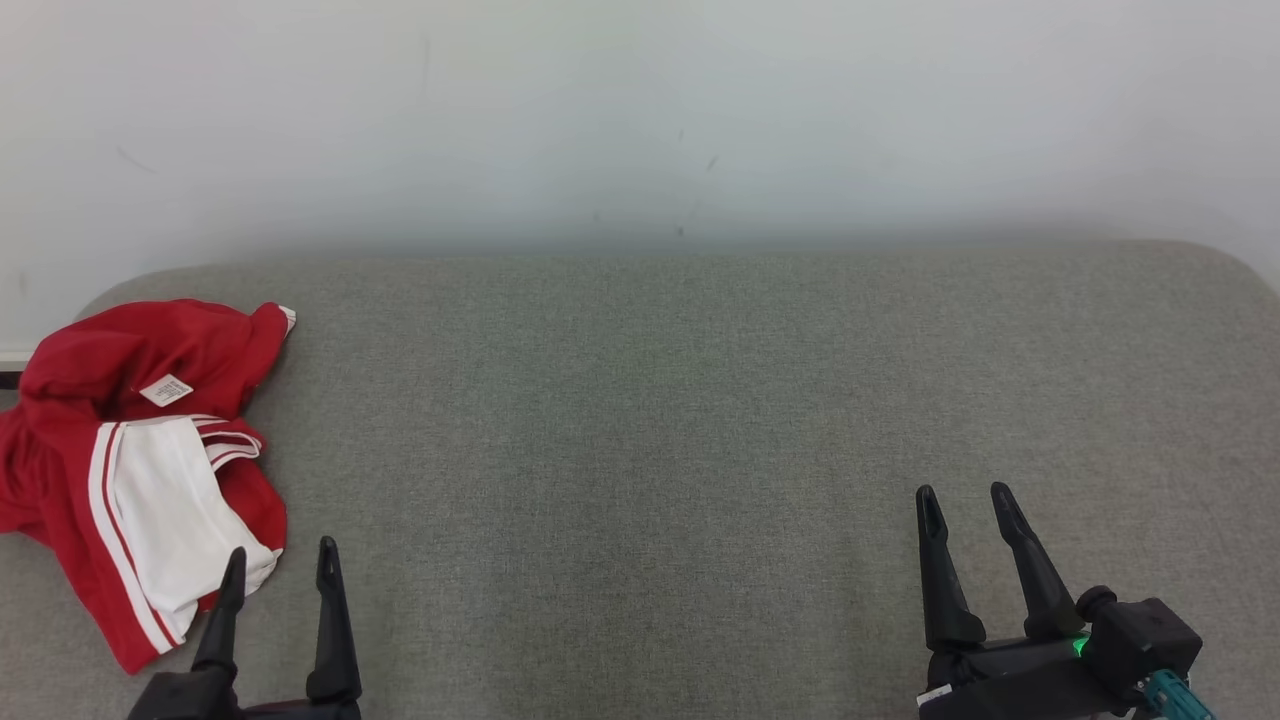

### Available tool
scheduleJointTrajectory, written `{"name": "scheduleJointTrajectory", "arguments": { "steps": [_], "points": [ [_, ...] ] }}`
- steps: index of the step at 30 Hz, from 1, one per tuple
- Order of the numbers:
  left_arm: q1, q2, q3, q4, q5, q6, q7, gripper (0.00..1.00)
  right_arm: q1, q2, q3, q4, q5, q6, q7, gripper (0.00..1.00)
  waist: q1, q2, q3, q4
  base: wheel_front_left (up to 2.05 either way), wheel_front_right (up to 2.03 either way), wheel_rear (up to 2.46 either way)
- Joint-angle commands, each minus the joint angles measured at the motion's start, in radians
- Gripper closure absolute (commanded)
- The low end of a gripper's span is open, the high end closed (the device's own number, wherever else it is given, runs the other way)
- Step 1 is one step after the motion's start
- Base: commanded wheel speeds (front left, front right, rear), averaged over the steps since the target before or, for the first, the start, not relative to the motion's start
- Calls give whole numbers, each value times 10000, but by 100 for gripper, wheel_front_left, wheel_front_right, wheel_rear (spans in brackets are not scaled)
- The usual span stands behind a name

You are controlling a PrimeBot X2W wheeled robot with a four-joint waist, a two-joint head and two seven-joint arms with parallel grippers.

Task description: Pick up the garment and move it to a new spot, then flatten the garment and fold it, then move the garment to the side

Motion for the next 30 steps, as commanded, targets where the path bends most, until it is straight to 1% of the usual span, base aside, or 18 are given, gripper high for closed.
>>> {"name": "scheduleJointTrajectory", "arguments": {
  "steps": [1,4,8,18,22,28,30],
  "points": [
    [71,73,-47,-4,218,-62,-84,0,63,4,-12,-110,-292,-16,-81,0,-1,0,-9,4,0,0,0],
    [88,148,-60,166,360,-220,-144,0,95,5,-18,-120,-537,-17,-147,0,-1,0,-22,11,0,0,0],
    [44,203,-58,203,609,-289,-201,0,124,6,-35,-132,-814,-17,-213,0,-1,0,-35,18,0,0,0],
    [158,224,-52,335,1248,-324,-401,0,218,6,-85,-188,-1583,-19,-404,0,-1,0,-52,39,0,0,0],
    [224,167,-126,497,1455,-248,-472,0,231,7,-59,-185,-1876,-20,-476,0,-1,0,-64,49,0,0,0],
    [175,233,-200,591,1843,-136,-555,0,275,9,18,-36,-2394,-21,-575,0,-1,0,-83,48,0,0,0],
    [177,245,-191,595,1768,-123,-548,0,253,9,23,-12,-2380,-21,-575,0,-1,0,-85,40,0,0,0]
  ]
}}
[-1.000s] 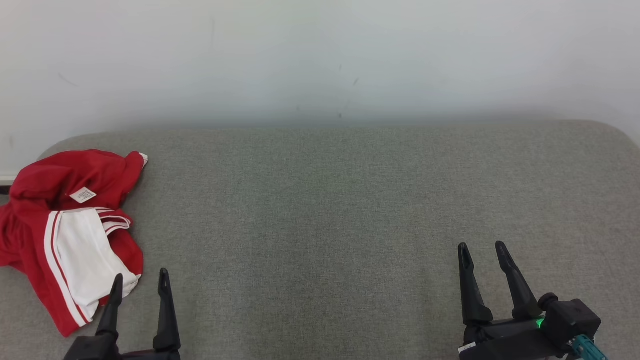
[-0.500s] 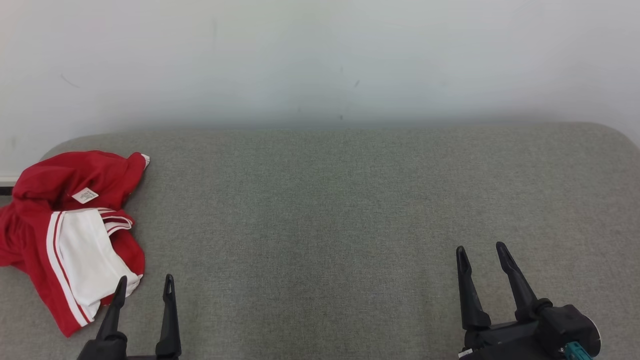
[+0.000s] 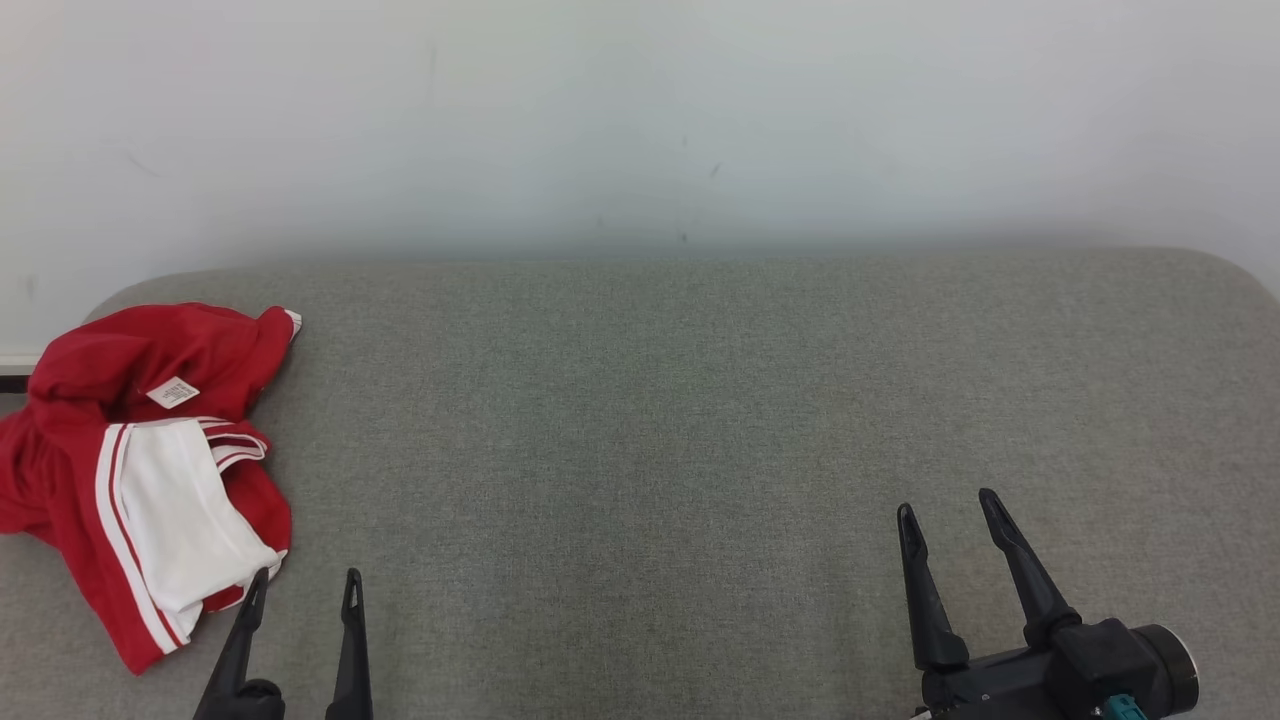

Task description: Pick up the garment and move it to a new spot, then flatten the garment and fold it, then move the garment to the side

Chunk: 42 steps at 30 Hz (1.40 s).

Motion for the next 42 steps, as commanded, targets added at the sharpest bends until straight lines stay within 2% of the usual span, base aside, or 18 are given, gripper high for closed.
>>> {"name": "scheduleJointTrajectory", "arguments": {
  "steps": [1,18,42],
  "points": [
    [-10,67,14,26,-49,11,-50,0,45,13,22,18,-15,-22,-56,0,0,-1,1,-6,0,0,0],
    [77,99,236,52,-555,76,-67,0,131,14,-464,281,1536,-21,-34,0,0,-1,-77,-25,0,0,0],
    [178,134,198,-288,-1078,168,743,0,-45,14,-567,869,1489,-21,-34,0,0,-1,-153,3,0,0,0]
  ]
}}
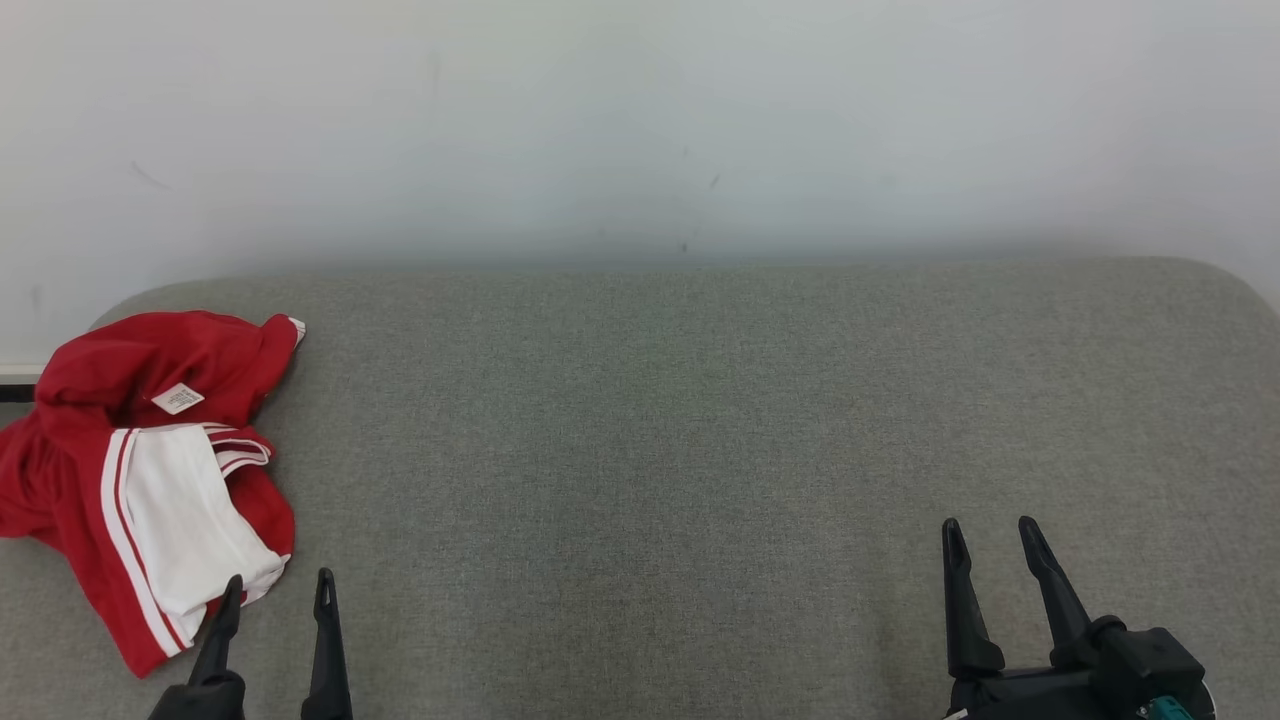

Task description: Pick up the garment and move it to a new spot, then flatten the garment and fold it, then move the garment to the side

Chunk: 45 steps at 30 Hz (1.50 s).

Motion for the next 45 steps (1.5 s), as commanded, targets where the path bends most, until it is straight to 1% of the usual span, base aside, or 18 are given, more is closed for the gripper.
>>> {"name": "scheduleJointTrajectory", "arguments": {
  "steps": [1,6,35,41,45],
  "points": [
    [117,51,-2,-45,-37,16,32,0,-29,16,16,20,-54,-22,-7,0,0,-1,3,0,0,0,0],
    [149,60,-32,-111,-86,99,69,0,-22,16,25,52,-36,-21,-7,0,0,-1,15,25,0,0,0],
    [116,200,-168,-48,-294,276,18,0,-28,16,153,174,74,-21,-7,0,0,-1,95,172,0,0,0],
    [40,239,-195,15,-301,314,39,0,0,16,223,192,98,-21,-6,0,0,-1,140,538,0,0,0],
    [-26,255,-219,109,-360,325,-7,0,61,18,166,175,103,-22,-7,0,0,-1,176,1005,0,0,0]
  ]
}}
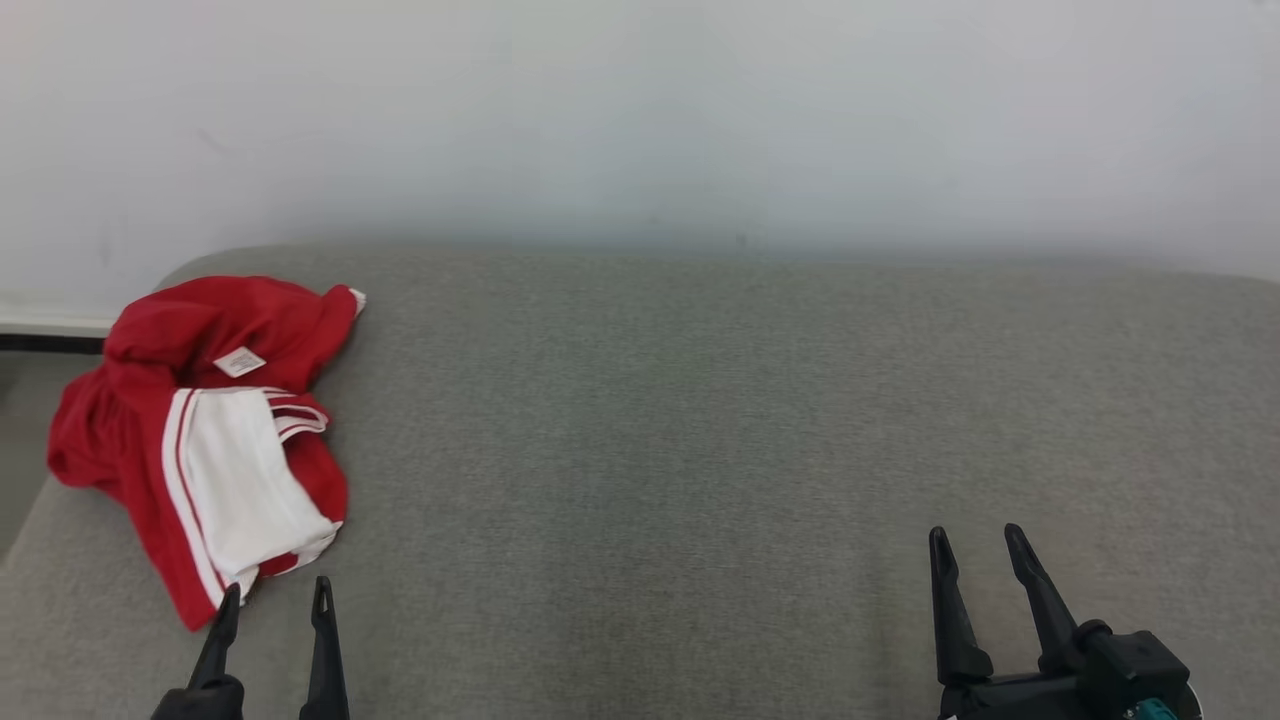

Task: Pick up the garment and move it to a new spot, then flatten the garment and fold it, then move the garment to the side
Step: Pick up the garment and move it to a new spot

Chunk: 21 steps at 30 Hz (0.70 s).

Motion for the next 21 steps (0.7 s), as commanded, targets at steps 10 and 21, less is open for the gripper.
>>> {"name": "scheduleJointTrajectory", "arguments": {
  "steps": [10,21],
  "points": [
    [59,74,47,-53,-156,226,32,0,122,20,-25,67,80,-23,-5,0,0,0,68,1957,0,0,0],
    [255,170,180,-73,-247,391,63,0,110,20,36,255,138,-21,-7,0,0,0,-82,3598,0,0,0]
  ]
}}
